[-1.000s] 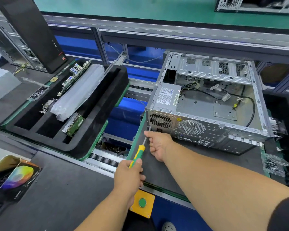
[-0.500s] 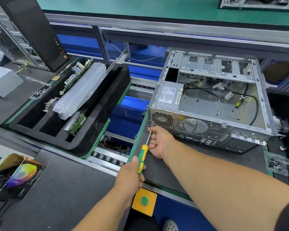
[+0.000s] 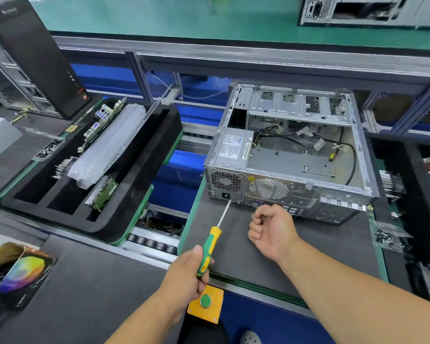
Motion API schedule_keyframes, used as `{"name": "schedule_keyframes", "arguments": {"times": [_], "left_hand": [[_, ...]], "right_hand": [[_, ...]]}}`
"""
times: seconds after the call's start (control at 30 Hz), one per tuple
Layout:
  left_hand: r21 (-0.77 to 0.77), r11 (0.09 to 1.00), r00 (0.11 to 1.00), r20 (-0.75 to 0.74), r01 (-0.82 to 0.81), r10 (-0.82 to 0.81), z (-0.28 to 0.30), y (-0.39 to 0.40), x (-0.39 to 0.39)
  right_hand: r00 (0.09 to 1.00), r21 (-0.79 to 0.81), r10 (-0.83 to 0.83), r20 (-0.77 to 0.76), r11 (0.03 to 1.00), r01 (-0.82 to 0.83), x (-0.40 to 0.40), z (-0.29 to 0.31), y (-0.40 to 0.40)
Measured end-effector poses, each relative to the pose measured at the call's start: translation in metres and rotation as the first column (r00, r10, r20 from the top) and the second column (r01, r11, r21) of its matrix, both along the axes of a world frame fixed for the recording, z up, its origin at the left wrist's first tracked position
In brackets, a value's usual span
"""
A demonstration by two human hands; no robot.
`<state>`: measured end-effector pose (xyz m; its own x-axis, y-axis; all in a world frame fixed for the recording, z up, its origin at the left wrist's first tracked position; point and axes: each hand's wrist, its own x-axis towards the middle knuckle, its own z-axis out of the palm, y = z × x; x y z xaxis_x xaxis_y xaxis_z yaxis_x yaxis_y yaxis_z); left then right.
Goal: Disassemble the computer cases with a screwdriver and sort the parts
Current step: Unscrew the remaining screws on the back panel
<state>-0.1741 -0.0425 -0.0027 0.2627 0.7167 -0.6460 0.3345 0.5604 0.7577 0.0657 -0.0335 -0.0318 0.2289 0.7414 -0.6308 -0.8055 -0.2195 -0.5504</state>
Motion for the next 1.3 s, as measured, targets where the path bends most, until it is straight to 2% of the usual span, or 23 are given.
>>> {"name": "schedule_keyframes", "arguments": {"times": [0.1, 0.17, 0.3, 0.43, 0.53, 0.63, 0.93, 1.2, 1.3], "left_hand": [[-0.011, 1.000, 1.000, 0.000, 0.014, -0.014, 0.002, -0.005, 0.009], [-0.008, 1.000, 1.000, -0.005, 0.020, -0.020, 0.002, -0.009, 0.014], [0.011, 1.000, 0.998, -0.058, 0.026, -0.025, 0.001, -0.019, 0.027], [0.078, 0.996, 0.987, -0.160, 0.034, -0.021, -0.001, -0.025, 0.044], [0.187, 0.979, 0.964, -0.264, 0.083, -0.032, -0.003, -0.027, 0.056], [0.218, 0.972, 0.951, -0.309, 0.086, -0.015, -0.003, -0.024, 0.061], [0.288, 0.928, 0.904, -0.416, 0.238, -0.103, -0.006, -0.020, 0.065], [0.306, 0.918, 0.898, -0.426, 0.253, -0.106, -0.004, -0.021, 0.064], [0.325, 0.896, 0.870, -0.479, 0.303, -0.121, -0.004, -0.022, 0.066]], "right_hand": [[1.000, 0.022, -0.014, 0.013, 1.000, 0.014, 0.007, 0.000, -0.006], [0.997, -0.043, 0.021, 0.070, 0.999, -0.018, 0.006, 0.000, -0.003], [0.965, -0.228, 0.192, 0.181, 0.962, -0.149, -0.002, -0.002, 0.010], [0.906, -0.283, 0.349, 0.242, 0.918, -0.278, -0.015, -0.006, 0.020], [0.876, -0.325, 0.373, 0.306, 0.906, -0.272, -0.022, -0.013, 0.025], [0.867, -0.361, 0.363, 0.341, 0.902, -0.236, -0.024, -0.016, 0.030], [0.862, -0.388, 0.428, 0.270, 0.868, -0.310, -0.016, -0.016, 0.035], [0.846, -0.406, 0.455, 0.278, 0.854, -0.325, -0.016, -0.016, 0.036], [0.850, -0.402, 0.450, 0.274, 0.857, -0.323, -0.016, -0.016, 0.037]]}}
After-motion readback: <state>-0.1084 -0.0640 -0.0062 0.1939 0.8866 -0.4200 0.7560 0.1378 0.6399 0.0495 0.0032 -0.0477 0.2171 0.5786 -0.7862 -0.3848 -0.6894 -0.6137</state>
